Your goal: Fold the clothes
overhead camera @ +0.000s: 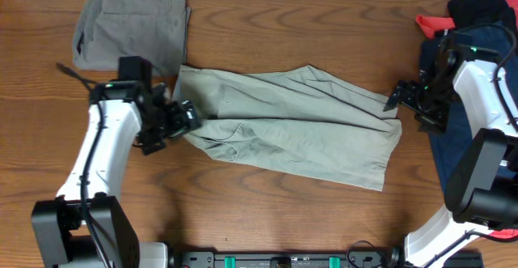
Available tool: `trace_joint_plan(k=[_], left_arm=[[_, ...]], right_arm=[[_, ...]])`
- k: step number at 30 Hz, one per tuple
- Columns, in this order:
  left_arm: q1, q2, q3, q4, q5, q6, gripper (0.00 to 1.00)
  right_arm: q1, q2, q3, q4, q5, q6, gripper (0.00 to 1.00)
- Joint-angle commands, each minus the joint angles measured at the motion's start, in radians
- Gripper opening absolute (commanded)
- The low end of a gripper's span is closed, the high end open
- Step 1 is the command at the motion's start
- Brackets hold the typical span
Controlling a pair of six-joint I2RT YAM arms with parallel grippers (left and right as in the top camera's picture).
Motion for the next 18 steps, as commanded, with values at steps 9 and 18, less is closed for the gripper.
trace_joint_plan(k=[9, 18], left_arm=[[-0.076, 0.063, -0.027, 0.121, 0.033, -0.091, 0.99], [-0.076, 0.139, -0.027, 0.104, -0.073, -0.023, 0.84]], right_arm=[[0.070, -0.019, 0.019, 0.006, 0.006, -0.007, 0.97], [0.101, -0.019, 0.019, 0.013, 0.034, -0.007, 0.96]])
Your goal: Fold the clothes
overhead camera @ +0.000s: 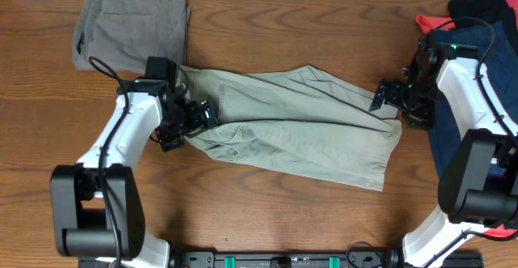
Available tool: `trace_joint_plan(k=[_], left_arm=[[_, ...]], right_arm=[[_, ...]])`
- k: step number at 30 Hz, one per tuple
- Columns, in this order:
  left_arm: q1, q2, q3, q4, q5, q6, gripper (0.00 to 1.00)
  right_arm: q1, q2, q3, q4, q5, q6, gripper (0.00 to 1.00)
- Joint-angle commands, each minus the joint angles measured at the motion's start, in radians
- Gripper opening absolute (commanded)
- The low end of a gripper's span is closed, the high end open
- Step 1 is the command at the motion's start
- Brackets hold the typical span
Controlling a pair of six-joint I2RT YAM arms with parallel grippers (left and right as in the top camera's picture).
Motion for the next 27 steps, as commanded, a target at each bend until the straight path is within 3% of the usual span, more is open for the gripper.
trace_joint_plan(k=[1, 3, 5, 8, 9, 10, 11, 14, 17, 19, 21, 22, 25, 27], left_arm=[[-0.002, 0.010, -0.010, -0.021, -0.108, 0.032, 0.78], [0.000, 0.010, -0.010, -0.041, -0.146, 0.032, 0.74], [0.006, 0.010, -0.010, -0.061, -0.170, 0.033, 0.53], [0.019, 0.010, -0.010, -0.076, -0.182, 0.033, 0.29], [0.024, 0.008, -0.010, -0.080, -0.181, 0.033, 0.19], [0.029, 0.006, -0.009, -0.087, -0.181, 0.033, 0.13], [0.034, 0.000, -0.006, -0.097, -0.181, 0.033, 0.10], [0.046, -0.026, 0.010, -0.142, -0.181, 0.033, 0.10], [0.051, -0.072, 0.031, -0.186, -0.181, 0.033, 0.17], [0.050, -0.112, 0.034, -0.198, -0.181, 0.035, 0.33], [0.051, -0.150, 0.034, -0.203, -0.181, 0.036, 0.89], [0.051, -0.167, 0.034, -0.203, -0.181, 0.036, 0.98], [0.051, -0.198, 0.034, -0.203, -0.181, 0.036, 0.98], [0.051, -0.205, 0.034, -0.208, -0.180, 0.035, 0.98]], right_arm=[[0.016, -0.019, 0.018, 0.001, 0.034, -0.008, 0.96], [0.016, -0.019, 0.018, -0.002, 0.043, -0.007, 0.94], [0.016, -0.019, 0.018, -0.002, 0.058, -0.007, 0.82], [0.015, -0.019, 0.018, -0.001, 0.069, -0.006, 0.46], [0.015, -0.019, 0.018, -0.001, 0.071, -0.002, 0.27], [0.015, -0.019, 0.018, -0.001, 0.080, 0.011, 0.09], [0.015, -0.019, 0.018, -0.002, 0.095, 0.026, 0.01], [0.015, -0.019, 0.018, -0.006, 0.126, 0.047, 0.01], [0.015, -0.019, 0.021, -0.018, 0.123, 0.047, 0.04], [0.015, -0.019, 0.025, -0.033, 0.116, 0.046, 0.10], [0.015, -0.019, 0.033, -0.052, 0.081, 0.034, 0.15], [0.016, -0.019, 0.035, -0.057, 0.044, 0.002, 0.18], [0.016, -0.019, 0.035, -0.078, -0.083, -0.100, 0.41], [0.024, -0.019, 0.035, -0.101, -0.124, -0.133, 0.50]])
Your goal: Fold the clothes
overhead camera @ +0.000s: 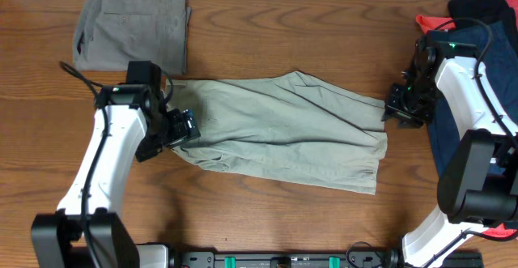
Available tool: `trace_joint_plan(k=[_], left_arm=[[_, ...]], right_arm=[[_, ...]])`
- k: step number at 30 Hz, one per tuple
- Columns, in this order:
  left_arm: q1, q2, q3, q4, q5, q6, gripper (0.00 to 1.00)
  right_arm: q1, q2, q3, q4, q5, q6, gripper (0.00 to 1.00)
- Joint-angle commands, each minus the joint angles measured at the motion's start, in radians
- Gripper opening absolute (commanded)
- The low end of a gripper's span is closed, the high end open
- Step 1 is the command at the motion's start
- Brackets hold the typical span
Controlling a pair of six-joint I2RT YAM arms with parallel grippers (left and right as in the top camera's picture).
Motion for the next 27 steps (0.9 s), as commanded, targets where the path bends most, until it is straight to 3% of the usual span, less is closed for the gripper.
trace_joint_plan(k=[1, 7, 11, 15, 19, 20, 27], left_arm=[[0.005, -0.010, 0.024, -0.017, -0.006, 0.002, 0.98], [0.000, -0.010, 0.021, -0.048, 0.108, 0.011, 1.00], [-0.036, -0.010, 0.010, -0.060, 0.125, 0.063, 0.86], [-0.059, -0.010, 0.004, -0.059, 0.101, 0.080, 0.73], [-0.036, -0.010, 0.004, -0.023, 0.050, 0.035, 0.74], [-0.023, -0.010, 0.004, -0.012, 0.037, 0.009, 0.80], [0.194, -0.010, 0.004, 0.021, 0.034, -0.156, 0.90]], right_arm=[[0.023, -0.019, 0.020, -0.030, -0.118, -0.097, 0.54], [0.071, -0.019, 0.020, -0.085, -0.119, -0.117, 0.79], [0.131, -0.019, 0.020, -0.096, -0.120, -0.159, 0.88], [0.222, -0.019, 0.019, -0.087, -0.118, -0.227, 0.89], [0.323, -0.019, 0.019, -0.041, -0.113, -0.271, 0.88], [0.354, -0.019, 0.019, -0.018, -0.099, -0.271, 0.88], [0.624, -0.019, 0.019, 0.113, 0.113, -0.270, 0.90]])
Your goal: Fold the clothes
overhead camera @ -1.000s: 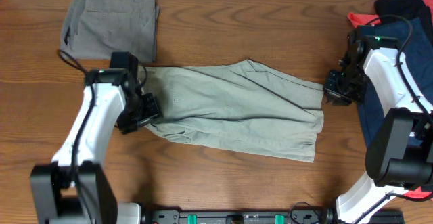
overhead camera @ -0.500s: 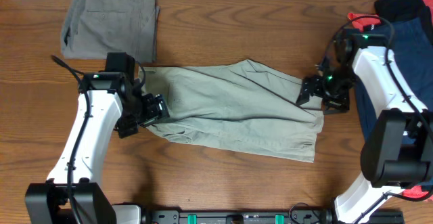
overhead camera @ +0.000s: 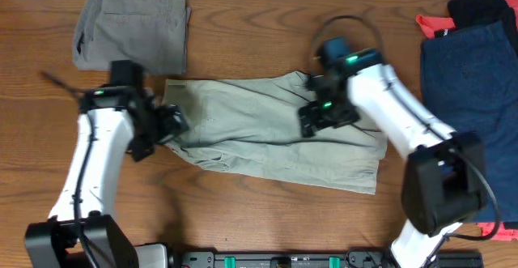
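Observation:
A pale green pair of trousers (overhead camera: 267,138) lies spread flat across the middle of the table, waist end to the left. My left gripper (overhead camera: 172,124) sits at that left end, shut on the cloth's edge. My right gripper (overhead camera: 310,122) hangs over the right half of the garment, well inside its right edge, and appears open with no cloth lifted in it. The fingertips of both are small and dark in the overhead view.
A folded grey garment (overhead camera: 133,25) lies at the back left. On the right stands a pile of a navy piece (overhead camera: 469,82), a red one (overhead camera: 437,25) and a black one (overhead camera: 481,5). The right arm stretches across the table's right half.
My right gripper has left the garment's right edge and now stands far to the left, over its right half. The cloth stayed flat. My left gripper shifted slightly left at the waist end.
At first the trousers lay wrinkled and slanted, with a gripper at each end. Both grippers then closed in on the ends. Later the cloth lay pulled straight and smoother between them. Now it lies flat, the right end let go, the left still held.

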Available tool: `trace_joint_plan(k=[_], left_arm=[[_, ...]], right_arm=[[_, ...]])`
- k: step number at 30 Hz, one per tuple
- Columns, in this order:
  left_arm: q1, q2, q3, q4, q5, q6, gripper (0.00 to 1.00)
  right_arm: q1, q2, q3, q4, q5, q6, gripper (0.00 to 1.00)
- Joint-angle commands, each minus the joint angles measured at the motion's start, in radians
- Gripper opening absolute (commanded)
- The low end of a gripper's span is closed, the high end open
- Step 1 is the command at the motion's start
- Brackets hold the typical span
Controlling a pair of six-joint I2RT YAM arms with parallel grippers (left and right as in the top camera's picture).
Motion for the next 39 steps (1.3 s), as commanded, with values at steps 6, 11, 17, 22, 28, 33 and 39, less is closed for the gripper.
trace_joint_plan(k=[6, 11, 17, 22, 28, 33, 39], left_arm=[[0.262, -0.003, 0.003, -0.021, -0.024, -0.081, 0.96], [0.361, -0.003, 0.003, -0.023, -0.023, -0.080, 0.98], [0.391, -0.003, 0.002, -0.029, -0.024, -0.074, 0.98], [0.391, -0.003, 0.003, -0.029, -0.024, -0.074, 0.98], [0.391, -0.003, 0.002, -0.030, -0.023, -0.073, 0.98], [0.391, -0.003, 0.002, -0.034, -0.023, -0.066, 0.98], [0.391, -0.003, 0.002, -0.034, -0.023, -0.066, 0.98]], right_arm=[[0.299, -0.019, 0.014, 0.132, 0.204, -0.025, 0.92], [0.415, -0.019, 0.014, 0.208, 0.231, -0.035, 0.92], [0.530, -0.019, 0.014, 0.233, 0.264, -0.071, 0.94], [0.592, -0.019, 0.014, 0.241, 0.256, -0.082, 0.96], [0.620, -0.009, 0.014, 0.284, 0.277, -0.081, 0.98], [0.600, 0.042, 0.014, 0.322, 0.320, -0.080, 0.98], [0.577, 0.126, 0.014, 0.341, 0.374, -0.080, 0.75]])
